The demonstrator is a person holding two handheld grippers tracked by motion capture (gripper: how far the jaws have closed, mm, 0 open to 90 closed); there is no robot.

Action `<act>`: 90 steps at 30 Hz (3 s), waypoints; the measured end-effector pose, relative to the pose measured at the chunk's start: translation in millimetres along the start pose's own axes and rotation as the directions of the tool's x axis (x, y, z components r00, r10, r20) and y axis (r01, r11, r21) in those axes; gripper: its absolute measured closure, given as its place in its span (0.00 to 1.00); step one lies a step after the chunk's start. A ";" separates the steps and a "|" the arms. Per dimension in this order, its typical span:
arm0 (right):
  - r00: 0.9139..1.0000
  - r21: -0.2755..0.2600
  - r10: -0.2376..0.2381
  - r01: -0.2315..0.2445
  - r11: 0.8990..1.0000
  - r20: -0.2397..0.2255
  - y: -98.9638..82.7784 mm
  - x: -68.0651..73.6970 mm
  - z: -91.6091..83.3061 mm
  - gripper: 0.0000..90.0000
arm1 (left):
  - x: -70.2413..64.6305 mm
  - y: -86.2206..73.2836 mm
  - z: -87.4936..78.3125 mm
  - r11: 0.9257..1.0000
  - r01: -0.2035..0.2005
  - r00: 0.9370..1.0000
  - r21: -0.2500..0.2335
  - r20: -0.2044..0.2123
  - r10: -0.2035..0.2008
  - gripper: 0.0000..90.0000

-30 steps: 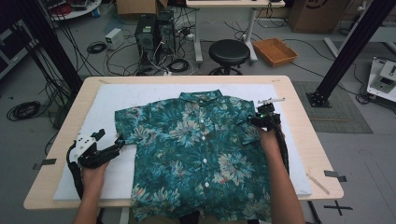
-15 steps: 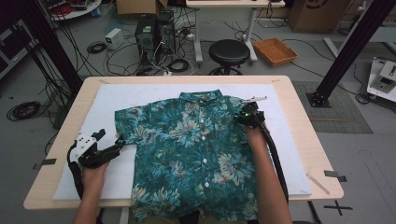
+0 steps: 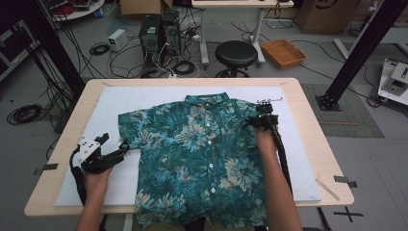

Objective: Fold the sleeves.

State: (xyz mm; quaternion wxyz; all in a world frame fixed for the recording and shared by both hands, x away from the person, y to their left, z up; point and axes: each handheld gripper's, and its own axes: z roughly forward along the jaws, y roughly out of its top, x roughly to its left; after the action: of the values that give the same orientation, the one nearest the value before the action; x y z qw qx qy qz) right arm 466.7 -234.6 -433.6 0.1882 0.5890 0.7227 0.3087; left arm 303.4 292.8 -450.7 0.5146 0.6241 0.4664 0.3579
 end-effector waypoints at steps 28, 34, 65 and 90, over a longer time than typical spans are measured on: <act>0.974 -0.049 -0.205 0.211 0.976 0.093 -7.7 -14.2 -20.0 0.59 | -1.7 0.4 1.2 1.000 -0.015 1.000 0.013 0.007 0.015 0.24; 0.960 0.004 -0.222 0.224 0.974 0.172 -21.1 -24.4 -13.5 0.73 | -3.2 0.4 1.0 0.999 -0.029 1.000 0.015 0.000 0.029 0.24; 0.988 -0.275 -0.156 0.147 0.950 -0.012 -78.0 -57.8 -80.4 0.24 | 8.0 15.1 15.6 0.992 0.095 0.995 0.089 -0.028 -0.092 0.24; 0.991 -0.339 -0.126 0.102 0.935 -0.051 -96.2 -84.1 -99.4 0.24 | 9.1 19.1 85.9 0.906 0.092 0.985 0.414 -0.168 -0.023 0.32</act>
State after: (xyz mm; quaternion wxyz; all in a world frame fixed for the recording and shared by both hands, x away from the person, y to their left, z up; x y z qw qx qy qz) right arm 352.6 -349.4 -432.2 0.2773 0.4939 0.6990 0.4366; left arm 389.9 274.3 -450.7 0.3398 0.6755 0.5904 0.2823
